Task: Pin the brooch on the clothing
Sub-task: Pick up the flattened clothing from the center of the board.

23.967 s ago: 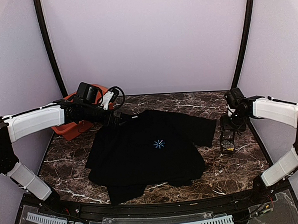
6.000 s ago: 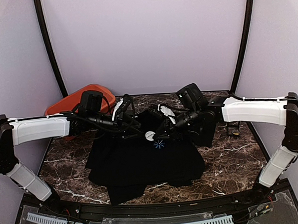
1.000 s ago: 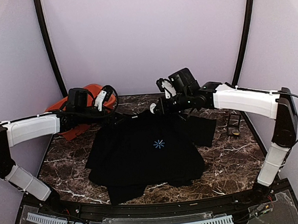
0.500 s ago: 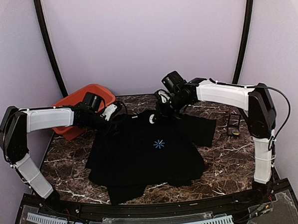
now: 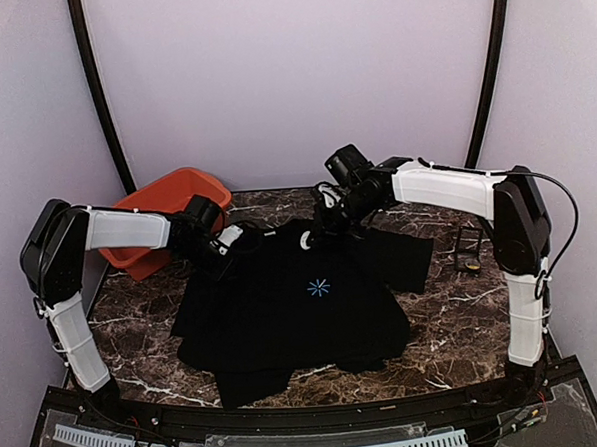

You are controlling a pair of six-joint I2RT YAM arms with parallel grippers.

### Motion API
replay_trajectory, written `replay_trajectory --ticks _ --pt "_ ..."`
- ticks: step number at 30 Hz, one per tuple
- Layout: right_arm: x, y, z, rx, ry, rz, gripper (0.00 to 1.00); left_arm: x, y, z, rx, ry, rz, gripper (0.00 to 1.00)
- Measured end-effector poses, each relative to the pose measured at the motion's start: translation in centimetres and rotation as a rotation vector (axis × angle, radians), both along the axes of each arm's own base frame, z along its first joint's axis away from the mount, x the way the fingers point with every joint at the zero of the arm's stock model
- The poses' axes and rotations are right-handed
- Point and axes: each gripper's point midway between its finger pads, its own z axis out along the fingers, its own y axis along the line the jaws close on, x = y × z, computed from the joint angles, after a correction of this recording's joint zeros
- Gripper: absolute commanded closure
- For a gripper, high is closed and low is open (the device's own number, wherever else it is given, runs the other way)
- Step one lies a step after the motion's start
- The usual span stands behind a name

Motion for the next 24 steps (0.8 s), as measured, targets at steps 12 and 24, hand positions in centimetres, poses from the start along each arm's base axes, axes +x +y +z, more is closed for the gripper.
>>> replay_trajectory --ticks 12,24 --pt "-0.2 0.2 0.1 0.011 0.006 0.01 1.0 0.2 0.2 -1.0 0.025 0.033 0.026 0.99" --pt "-1.8 2.4 -2.1 0.055 0.12 0.074 1.0 -0.4 -0.9 1.3 -0.054 -0.021 -0.055 0.99"
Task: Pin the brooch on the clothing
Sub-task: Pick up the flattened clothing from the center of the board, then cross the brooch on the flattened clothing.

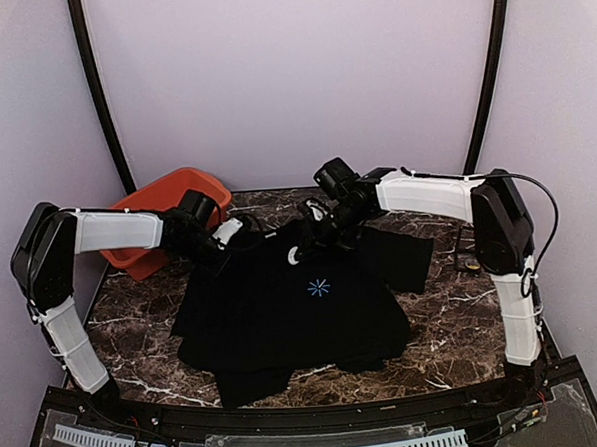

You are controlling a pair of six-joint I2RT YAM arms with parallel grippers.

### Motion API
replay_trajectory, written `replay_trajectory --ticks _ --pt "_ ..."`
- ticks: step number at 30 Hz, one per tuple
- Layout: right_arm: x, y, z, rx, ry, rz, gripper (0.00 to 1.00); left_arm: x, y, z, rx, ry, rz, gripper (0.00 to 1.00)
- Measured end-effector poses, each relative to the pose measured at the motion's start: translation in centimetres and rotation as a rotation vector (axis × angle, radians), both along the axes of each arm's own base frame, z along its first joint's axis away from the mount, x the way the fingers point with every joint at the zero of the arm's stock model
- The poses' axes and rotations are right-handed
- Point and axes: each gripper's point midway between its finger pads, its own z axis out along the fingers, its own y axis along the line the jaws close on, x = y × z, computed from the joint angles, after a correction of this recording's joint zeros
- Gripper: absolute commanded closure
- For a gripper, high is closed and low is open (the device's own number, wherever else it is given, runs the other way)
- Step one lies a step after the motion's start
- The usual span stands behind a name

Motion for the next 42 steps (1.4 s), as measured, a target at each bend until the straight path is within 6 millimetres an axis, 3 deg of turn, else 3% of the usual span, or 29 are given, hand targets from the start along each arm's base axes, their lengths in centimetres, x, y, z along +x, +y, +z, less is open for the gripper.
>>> replay_trajectory --ticks 5,8,18,27,42 --pt "0.0 2.0 -1.4 0.004 0.036 0.035 1.0 -0.4 -1.3 3.6 -0.093 -0.091 -0.08 0.99" --pt "0.0 3.1 -1.4 0.015 0.047 0.055 1.0 -0.6 -1.9 4.4 -0.12 -0.117 -0.12 0.99" --pt "-0.9 5.3 -0.7 0.05 0.077 0.091 1.0 -2.5 -3.9 3.9 -0.113 -0.129 -0.229 0.99" --pt "-1.3 5.4 -3.1 0.024 0.159 0.065 1.0 -3.6 -4.5 3.7 -0.095 -0.17 -0.269 0.99" --pt "-1.7 5.1 -4.3 0.105 0.329 0.016 1.0 -4.3 -5.3 4.4 -0.087 -0.22 -0.319 0.99"
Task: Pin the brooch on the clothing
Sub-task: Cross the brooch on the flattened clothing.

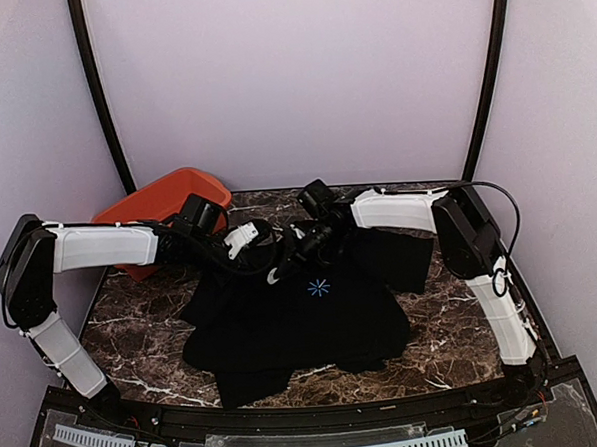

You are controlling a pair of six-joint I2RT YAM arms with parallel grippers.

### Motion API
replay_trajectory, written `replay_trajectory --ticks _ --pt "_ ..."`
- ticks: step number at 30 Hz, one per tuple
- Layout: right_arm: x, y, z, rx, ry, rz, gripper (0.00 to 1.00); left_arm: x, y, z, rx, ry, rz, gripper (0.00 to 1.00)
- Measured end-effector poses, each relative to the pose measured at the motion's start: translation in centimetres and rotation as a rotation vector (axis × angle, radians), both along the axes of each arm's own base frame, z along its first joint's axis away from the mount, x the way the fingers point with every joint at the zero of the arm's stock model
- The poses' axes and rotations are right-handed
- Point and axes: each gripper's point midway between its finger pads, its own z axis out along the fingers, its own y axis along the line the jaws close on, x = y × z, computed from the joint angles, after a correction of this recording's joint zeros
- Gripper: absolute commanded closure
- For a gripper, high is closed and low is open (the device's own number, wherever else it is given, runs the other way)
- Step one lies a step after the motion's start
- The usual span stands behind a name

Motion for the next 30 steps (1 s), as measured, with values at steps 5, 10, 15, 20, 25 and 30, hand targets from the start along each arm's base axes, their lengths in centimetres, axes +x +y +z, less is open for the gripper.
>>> replay_trajectory --ticks 5,10,15,20,25,30 --pt "0.0 -0.5 -0.5 0.036 0.049 -0.02 1.0 0.1 0.2 -0.1 0.015 -0.01 0.005 0.99" --pt "0.4 -1.6 -0.7 0.064 0.11 -0.059 1.0 0.0 0.2 -0.3 0.031 -0.014 0.0 0.99" --pt "1.2 -2.0 0.2 0.111 0.128 -0.086 1.0 -0.3 0.0 -0.4 0.043 -0.017 -0.011 0.99" --pt "1.5 -1.6 0.9 0.148 0.133 -0.088 1.0 -0.6 -0.3 -0.7 0.055 -0.019 -0.022 0.99" --pt "1.5 -1.4 1.3 0.163 0.14 -0.087 1.0 -0.7 -0.5 -0.8 0.063 -0.024 -0.028 0.99" --pt "1.5 -1.3 1.3 0.166 0.143 -0.087 1.0 -0.8 -0.6 -0.8 0.065 -0.026 -0.035 0.99"
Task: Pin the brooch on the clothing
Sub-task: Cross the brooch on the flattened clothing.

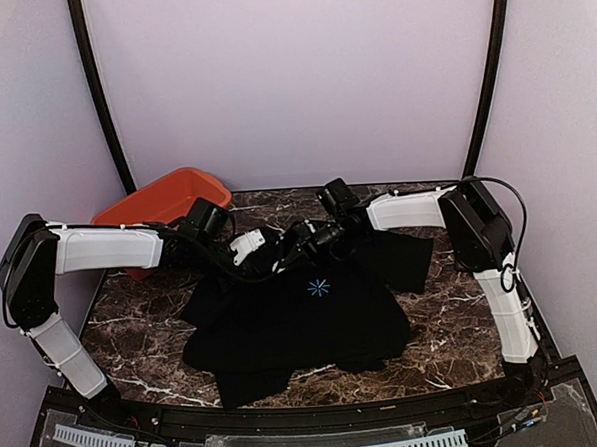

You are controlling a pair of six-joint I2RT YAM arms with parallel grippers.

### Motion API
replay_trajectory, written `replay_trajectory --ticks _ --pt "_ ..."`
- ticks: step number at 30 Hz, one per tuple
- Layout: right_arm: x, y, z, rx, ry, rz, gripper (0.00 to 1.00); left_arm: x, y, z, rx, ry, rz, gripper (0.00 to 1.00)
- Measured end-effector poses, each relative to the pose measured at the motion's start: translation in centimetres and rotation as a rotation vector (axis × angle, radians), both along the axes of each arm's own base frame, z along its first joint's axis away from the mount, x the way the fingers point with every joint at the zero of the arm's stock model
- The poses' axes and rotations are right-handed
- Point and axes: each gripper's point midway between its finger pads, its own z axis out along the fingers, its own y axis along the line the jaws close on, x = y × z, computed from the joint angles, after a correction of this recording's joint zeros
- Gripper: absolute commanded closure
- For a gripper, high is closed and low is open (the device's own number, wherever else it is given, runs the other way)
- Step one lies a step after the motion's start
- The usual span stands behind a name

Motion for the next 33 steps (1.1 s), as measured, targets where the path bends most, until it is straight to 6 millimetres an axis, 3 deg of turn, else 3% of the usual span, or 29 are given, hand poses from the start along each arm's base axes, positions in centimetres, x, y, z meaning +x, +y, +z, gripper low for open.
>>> replay_trajectory --ticks 15,33 --pt "-1.6 1.9 1.1 0.019 -0.018 0.044 1.0 -0.4 -0.3 -0.2 0.006 0.008 -0.011 0.99" --pt "-1.4 1.7 -0.4 -0.033 -0.01 0.04 1.0 -0.4 -0.2 -0.2 0.008 0.007 -0.01 0.99"
